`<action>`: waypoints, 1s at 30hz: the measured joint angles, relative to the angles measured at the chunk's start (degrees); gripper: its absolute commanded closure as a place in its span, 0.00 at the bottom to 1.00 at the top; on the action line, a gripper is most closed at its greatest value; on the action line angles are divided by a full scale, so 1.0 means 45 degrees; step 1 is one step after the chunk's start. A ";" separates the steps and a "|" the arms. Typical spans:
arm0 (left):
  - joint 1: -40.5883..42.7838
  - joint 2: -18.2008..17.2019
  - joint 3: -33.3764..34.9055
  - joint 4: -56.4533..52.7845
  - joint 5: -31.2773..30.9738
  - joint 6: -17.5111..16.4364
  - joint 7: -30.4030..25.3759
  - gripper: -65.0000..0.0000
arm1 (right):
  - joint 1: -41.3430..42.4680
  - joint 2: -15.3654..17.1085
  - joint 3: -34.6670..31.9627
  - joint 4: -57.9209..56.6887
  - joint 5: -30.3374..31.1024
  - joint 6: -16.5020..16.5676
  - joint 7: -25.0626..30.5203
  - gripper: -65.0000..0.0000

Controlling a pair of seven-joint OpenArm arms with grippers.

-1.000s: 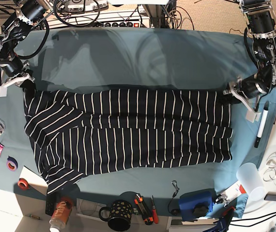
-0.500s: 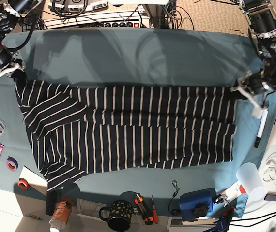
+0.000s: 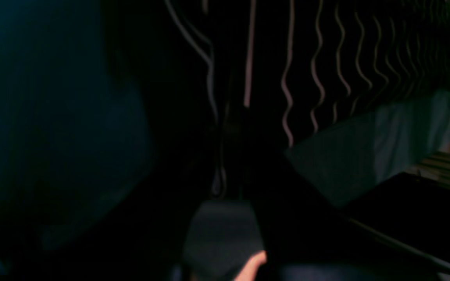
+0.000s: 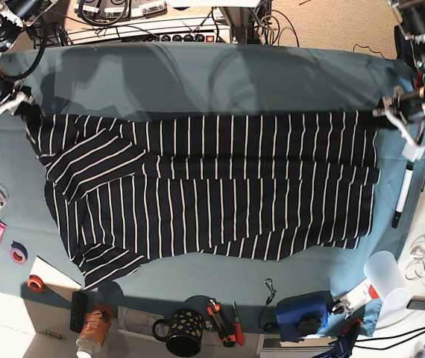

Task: Layout the t-shirt on the table in an organized manner, then fold the t-shirt properly
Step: 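Lift the folded edge with both grippers and pull it away from the hem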

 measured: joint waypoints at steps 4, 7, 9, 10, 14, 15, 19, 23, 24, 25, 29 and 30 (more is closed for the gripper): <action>0.0335 -0.0044 0.0000 0.0015 -0.0418 -0.0049 0.0049 1.00 | -0.0641 0.0000 0.0267 0.0000 0.0248 0.0000 -0.0044 1.00; 0.0529 -0.0049 0.0000 0.0087 -0.0534 -0.0049 0.0053 1.00 | -0.1132 0.0005 0.0379 0.0000 0.0952 0.0000 -0.0131 1.00; 0.0578 -0.0049 -0.0010 0.0092 -0.0602 -0.0350 0.0175 1.00 | -0.1394 0.0005 0.0384 0.0000 0.1151 0.0000 -0.0136 1.00; 0.0578 -0.0049 -0.0010 0.0117 -0.0622 -0.0355 0.0316 1.00 | -0.1486 0.0005 0.0384 0.0000 0.1205 0.0000 -0.0136 1.00; 0.0777 -0.0117 0.0005 0.0418 -0.0612 -0.0384 0.0442 1.00 | -0.1622 0.0000 0.0563 0.0000 0.1282 0.0000 -0.0141 1.00; 0.0889 -0.0199 0.0005 0.0510 -0.0607 -0.0384 0.0500 1.00 | -0.1593 0.0005 0.0680 0.0000 0.1307 0.0000 -0.0141 1.00; 0.1413 -0.0777 0.0083 0.0918 -0.1035 -0.0418 0.0767 1.00 | -0.1603 0.0389 0.1030 0.0000 0.1316 0.0005 -0.0194 1.00; 0.1700 -0.1171 0.0097 0.1054 -0.1418 -0.0476 0.0806 1.00 | -0.1598 0.0894 0.1481 0.0000 0.1428 0.0005 -0.0189 1.00; 0.1734 -0.1209 0.0097 0.1078 -0.1384 -0.0631 0.0782 1.00 | -0.1608 0.0976 0.1559 0.0000 0.1418 0.0005 -0.0223 1.00; 0.1778 -0.1219 0.0083 0.1073 -0.1297 -0.0685 0.0753 1.00 | -0.1603 0.1015 0.1632 0.0000 0.1428 0.0005 -0.0282 1.00; 0.1894 -0.1248 0.0073 0.1088 -0.1277 -0.0772 0.0748 1.00 | -0.1783 0.1015 0.1647 0.0000 0.1865 0.0010 -0.0282 1.00; 0.1977 -0.1263 0.0073 0.1112 -0.1321 -0.0777 0.0748 1.00 | -0.1914 0.1015 0.1647 0.0005 0.1880 0.0010 -0.0282 1.00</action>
